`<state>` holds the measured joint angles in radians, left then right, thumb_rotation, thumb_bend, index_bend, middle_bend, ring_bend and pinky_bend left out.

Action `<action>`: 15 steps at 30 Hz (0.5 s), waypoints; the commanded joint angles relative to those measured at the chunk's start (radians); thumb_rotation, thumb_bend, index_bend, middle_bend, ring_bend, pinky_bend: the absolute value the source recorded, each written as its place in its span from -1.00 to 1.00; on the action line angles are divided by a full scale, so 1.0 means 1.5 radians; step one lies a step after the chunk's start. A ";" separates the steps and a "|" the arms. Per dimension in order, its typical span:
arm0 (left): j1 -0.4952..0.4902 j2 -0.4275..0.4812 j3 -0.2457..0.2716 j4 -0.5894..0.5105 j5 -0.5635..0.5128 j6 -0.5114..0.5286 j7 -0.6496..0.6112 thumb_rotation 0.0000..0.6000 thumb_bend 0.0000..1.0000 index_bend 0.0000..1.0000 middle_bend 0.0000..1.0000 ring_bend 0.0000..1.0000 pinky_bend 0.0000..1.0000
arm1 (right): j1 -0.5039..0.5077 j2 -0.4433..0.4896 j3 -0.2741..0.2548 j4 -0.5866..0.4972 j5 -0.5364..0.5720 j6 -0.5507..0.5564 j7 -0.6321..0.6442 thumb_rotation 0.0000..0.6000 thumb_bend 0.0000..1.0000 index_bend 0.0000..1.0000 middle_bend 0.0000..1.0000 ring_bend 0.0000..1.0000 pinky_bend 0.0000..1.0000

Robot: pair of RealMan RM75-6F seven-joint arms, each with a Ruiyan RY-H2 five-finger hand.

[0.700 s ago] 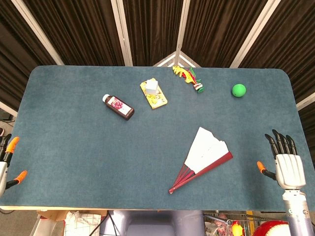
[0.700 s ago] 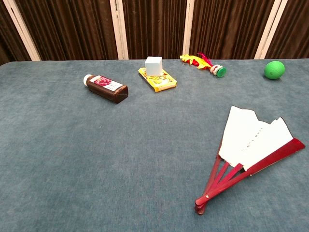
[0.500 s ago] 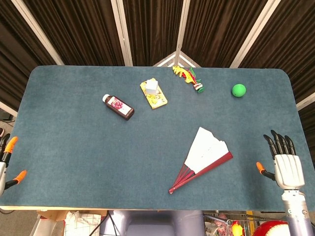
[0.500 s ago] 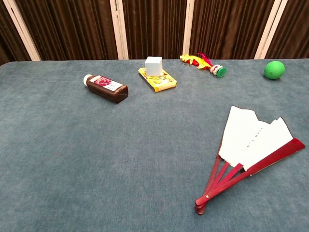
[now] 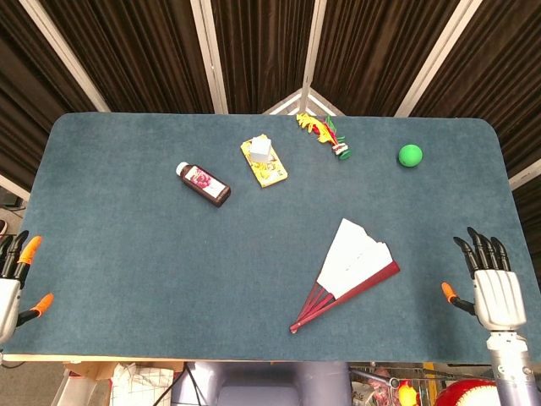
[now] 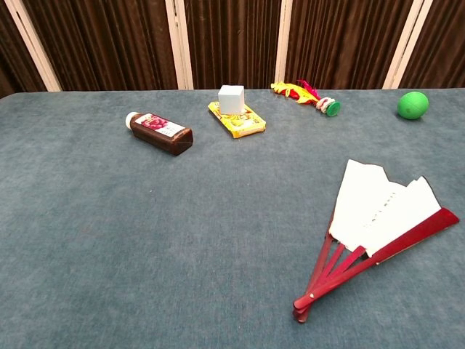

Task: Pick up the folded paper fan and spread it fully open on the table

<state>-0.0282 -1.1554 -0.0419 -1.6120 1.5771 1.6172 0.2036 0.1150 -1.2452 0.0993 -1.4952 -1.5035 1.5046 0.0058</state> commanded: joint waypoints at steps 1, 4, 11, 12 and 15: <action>0.005 0.002 -0.001 -0.009 0.008 0.017 -0.007 1.00 -0.86 -1.00 -1.00 -1.00 -1.00 | 0.002 0.000 -0.002 -0.001 -0.008 0.001 -0.005 1.00 -0.47 -0.67 -0.89 -0.84 -0.91; 0.008 0.004 0.000 -0.009 0.018 0.028 -0.010 1.00 -0.86 -1.00 -1.00 -1.00 -1.00 | 0.004 -0.001 -0.005 -0.003 -0.012 -0.001 -0.008 1.00 -0.47 -0.66 -0.89 -0.84 -0.91; 0.004 0.008 -0.001 0.000 0.027 0.027 -0.024 1.00 -0.86 -1.00 -1.00 -1.00 -1.00 | 0.005 -0.007 -0.020 -0.004 -0.026 -0.009 -0.023 1.00 -0.47 -0.64 -0.89 -0.84 -0.91; 0.004 0.008 0.000 0.001 0.028 0.026 -0.024 1.00 -0.86 -1.00 -1.00 -1.00 -1.00 | 0.006 -0.009 -0.022 -0.005 -0.030 -0.009 -0.028 1.00 -0.47 -0.63 -0.89 -0.84 -0.91; 0.001 0.006 -0.002 0.003 0.022 0.020 -0.023 1.00 -0.86 -1.00 -1.00 -1.00 -1.00 | 0.008 -0.021 -0.036 -0.007 -0.047 -0.015 -0.045 1.00 -0.47 -0.61 -0.89 -0.84 -0.91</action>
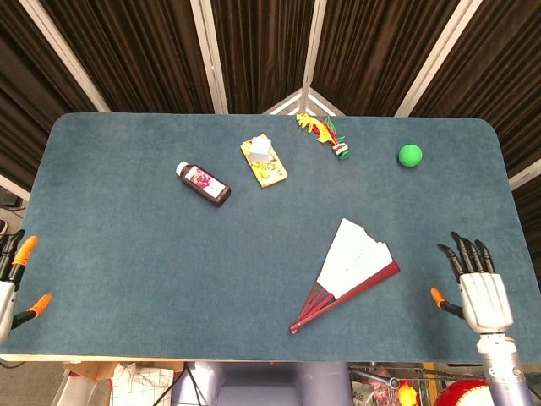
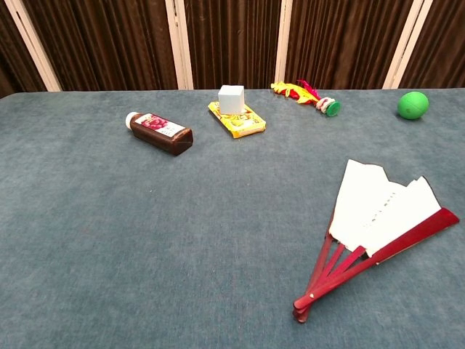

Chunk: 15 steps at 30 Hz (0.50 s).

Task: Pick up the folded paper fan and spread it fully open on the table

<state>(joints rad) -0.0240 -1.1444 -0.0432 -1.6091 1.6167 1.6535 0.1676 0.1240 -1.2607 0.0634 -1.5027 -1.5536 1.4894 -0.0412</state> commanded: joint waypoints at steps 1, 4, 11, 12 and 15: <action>-0.003 -0.002 -0.002 0.001 -0.008 -0.009 0.002 1.00 -0.86 -1.00 -1.00 -1.00 -1.00 | 0.002 -0.017 -0.018 -0.001 -0.021 -0.007 -0.019 1.00 -0.47 -0.61 -0.89 -0.84 -0.91; -0.008 -0.006 -0.003 -0.001 -0.016 -0.021 0.005 1.00 -0.86 -1.00 -1.00 -1.00 -1.00 | 0.006 -0.042 -0.036 0.008 -0.046 -0.016 -0.040 1.00 -0.47 -0.57 -0.89 -0.84 -0.91; -0.010 -0.008 -0.004 -0.004 -0.018 -0.026 0.010 1.00 -0.84 -1.00 -1.00 -1.00 -1.00 | 0.021 -0.099 -0.056 0.048 -0.077 -0.039 -0.071 1.00 -0.47 -0.50 -0.89 -0.77 -0.90; -0.011 -0.009 -0.004 -0.005 -0.020 -0.028 0.011 1.00 -0.83 -1.00 -1.00 -1.00 -1.00 | 0.024 -0.111 -0.055 0.059 -0.086 -0.034 -0.073 1.00 -0.47 -0.47 -0.89 -0.76 -0.89; -0.012 -0.009 -0.005 -0.005 -0.025 -0.033 0.012 1.00 -0.83 -1.00 -1.00 -1.00 -1.00 | 0.032 -0.148 -0.050 0.101 -0.105 -0.023 -0.091 1.00 -0.47 -0.42 -0.89 -0.75 -0.88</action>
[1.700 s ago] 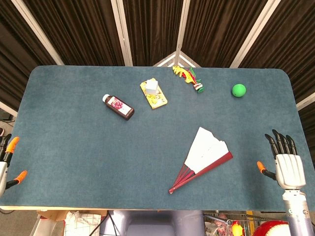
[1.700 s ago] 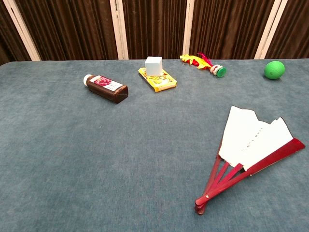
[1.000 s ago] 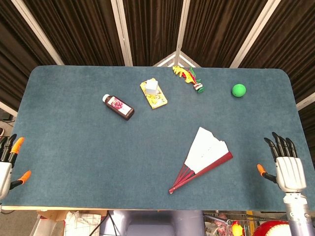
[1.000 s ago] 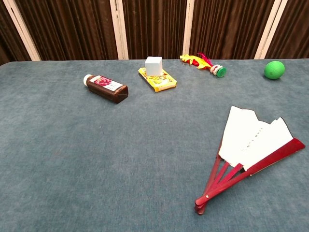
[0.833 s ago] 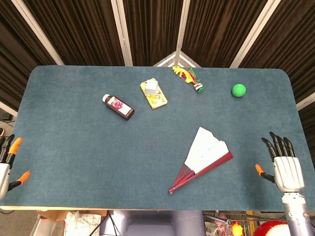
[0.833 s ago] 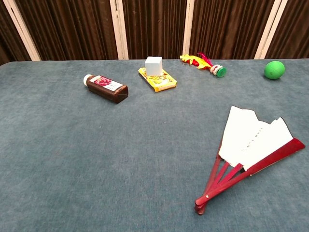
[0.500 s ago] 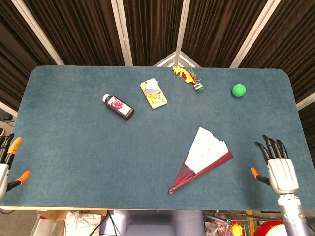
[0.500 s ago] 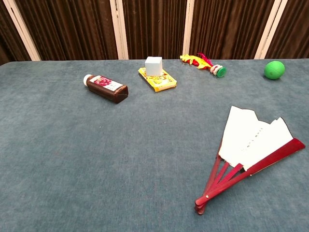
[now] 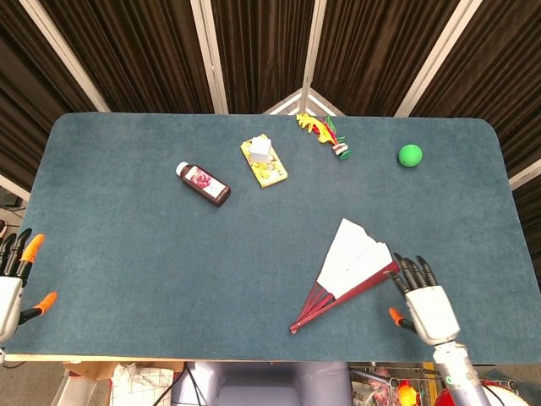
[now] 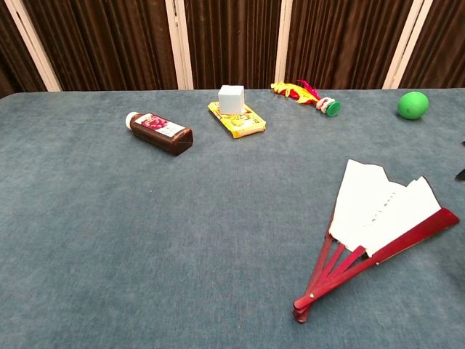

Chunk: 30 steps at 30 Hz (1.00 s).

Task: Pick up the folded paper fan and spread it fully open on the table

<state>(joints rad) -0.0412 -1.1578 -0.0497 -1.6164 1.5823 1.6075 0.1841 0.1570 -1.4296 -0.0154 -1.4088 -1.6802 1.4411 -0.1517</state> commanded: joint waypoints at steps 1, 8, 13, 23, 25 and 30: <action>-0.001 0.000 0.000 -0.001 -0.003 -0.002 0.002 1.00 -0.83 -1.00 -1.00 -1.00 -1.00 | 0.013 -0.043 0.002 0.045 -0.023 0.006 -0.020 1.00 -0.47 -0.40 -0.89 -0.75 -0.88; 0.001 -0.001 -0.001 -0.003 -0.005 0.000 0.003 1.00 -0.83 -1.00 -1.00 -1.00 -1.00 | 0.030 -0.072 0.001 0.059 -0.022 -0.023 -0.039 1.00 -0.47 -0.33 -0.89 -0.75 -0.88; 0.000 -0.002 -0.001 -0.003 -0.009 -0.003 0.006 1.00 -0.83 -1.00 -1.00 -1.00 -1.00 | 0.039 -0.090 0.003 0.069 -0.013 -0.043 -0.045 1.00 -0.47 -0.28 -0.89 -0.74 -0.88; 0.000 -0.003 -0.002 -0.004 -0.011 -0.004 0.011 1.00 -0.83 -1.00 -1.00 -1.00 -1.00 | 0.052 -0.115 -0.001 0.095 -0.007 -0.066 -0.052 1.00 -0.47 -0.17 -0.89 -0.72 -0.88; -0.001 -0.004 -0.002 -0.003 -0.009 -0.003 0.012 1.00 -0.83 -1.00 -1.00 -1.00 -1.00 | 0.054 -0.120 0.000 0.099 -0.005 -0.069 -0.053 1.00 -0.47 -0.16 -0.89 -0.72 -0.87; -0.001 -0.006 -0.003 -0.001 -0.011 -0.003 0.013 1.00 -0.83 -1.00 -1.00 -1.00 -1.00 | 0.061 -0.131 -0.002 0.108 -0.005 -0.077 -0.056 1.00 -0.47 -0.15 -0.89 -0.71 -0.87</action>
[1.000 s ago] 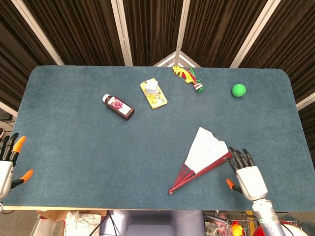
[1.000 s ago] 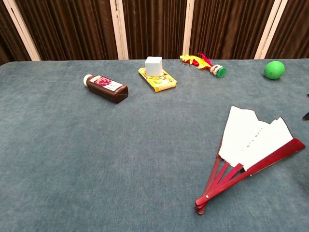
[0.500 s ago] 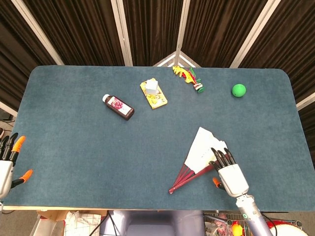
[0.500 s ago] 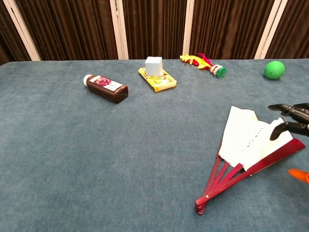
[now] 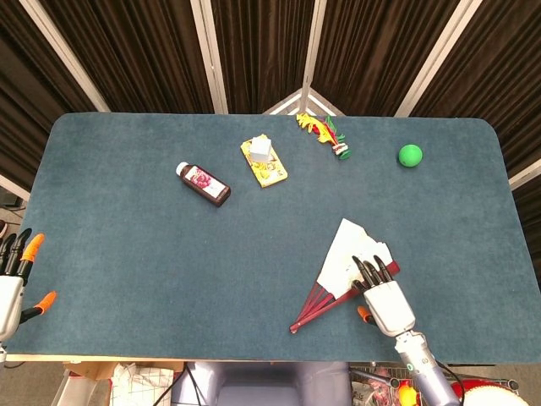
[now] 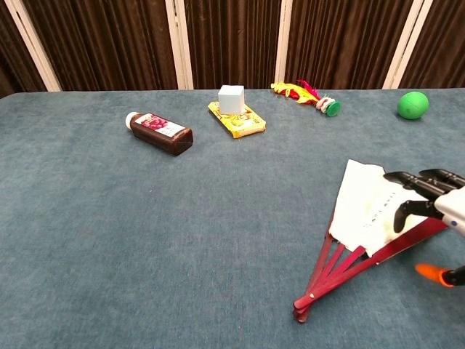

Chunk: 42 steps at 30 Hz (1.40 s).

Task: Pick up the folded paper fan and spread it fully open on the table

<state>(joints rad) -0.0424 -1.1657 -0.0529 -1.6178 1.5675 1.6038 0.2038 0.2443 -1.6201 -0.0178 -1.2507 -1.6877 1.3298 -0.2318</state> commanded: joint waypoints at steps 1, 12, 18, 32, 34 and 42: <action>0.000 -0.001 0.000 0.000 -0.001 0.000 0.001 1.00 -0.83 -1.00 -1.00 -1.00 -1.00 | 0.004 -0.006 -0.001 0.004 0.000 -0.005 -0.004 1.00 -0.47 -0.15 -0.89 -0.71 -0.87; 0.000 0.000 -0.001 0.001 -0.004 -0.001 -0.001 1.00 -0.83 -1.00 -1.00 -1.00 -1.00 | 0.024 -0.029 0.003 0.011 0.006 -0.029 -0.026 1.00 -0.47 -0.13 -0.89 -0.71 -0.86; -0.001 -0.001 -0.001 0.002 -0.005 -0.003 0.000 1.00 -0.83 -1.00 -1.00 -1.00 -1.00 | 0.035 -0.046 0.006 0.024 0.014 -0.043 -0.026 1.00 -0.47 -0.12 -0.89 -0.70 -0.86; -0.002 -0.001 0.000 0.003 -0.005 -0.003 0.001 1.00 -0.83 -0.99 -1.00 -1.00 -1.00 | 0.050 -0.053 0.018 0.041 0.025 -0.036 -0.012 1.00 -0.47 -0.07 -0.88 -0.68 -0.83; -0.001 -0.002 0.000 0.003 -0.004 -0.002 0.003 1.00 -0.83 -0.99 -1.00 -1.00 -1.00 | 0.051 -0.052 0.017 0.047 0.027 -0.037 -0.012 1.00 -0.47 -0.07 -0.88 -0.68 -0.83; -0.002 -0.006 0.002 0.004 -0.004 -0.004 0.014 1.00 -0.83 -0.98 -1.00 -1.00 -1.00 | 0.057 -0.061 0.015 0.082 0.029 -0.036 0.003 1.00 -0.47 -0.06 -0.88 -0.68 -0.83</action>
<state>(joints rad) -0.0451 -1.1738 -0.0501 -1.6124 1.5619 1.5976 0.2240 0.3274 -1.7081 0.0059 -1.1352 -1.6442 1.2746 -0.2272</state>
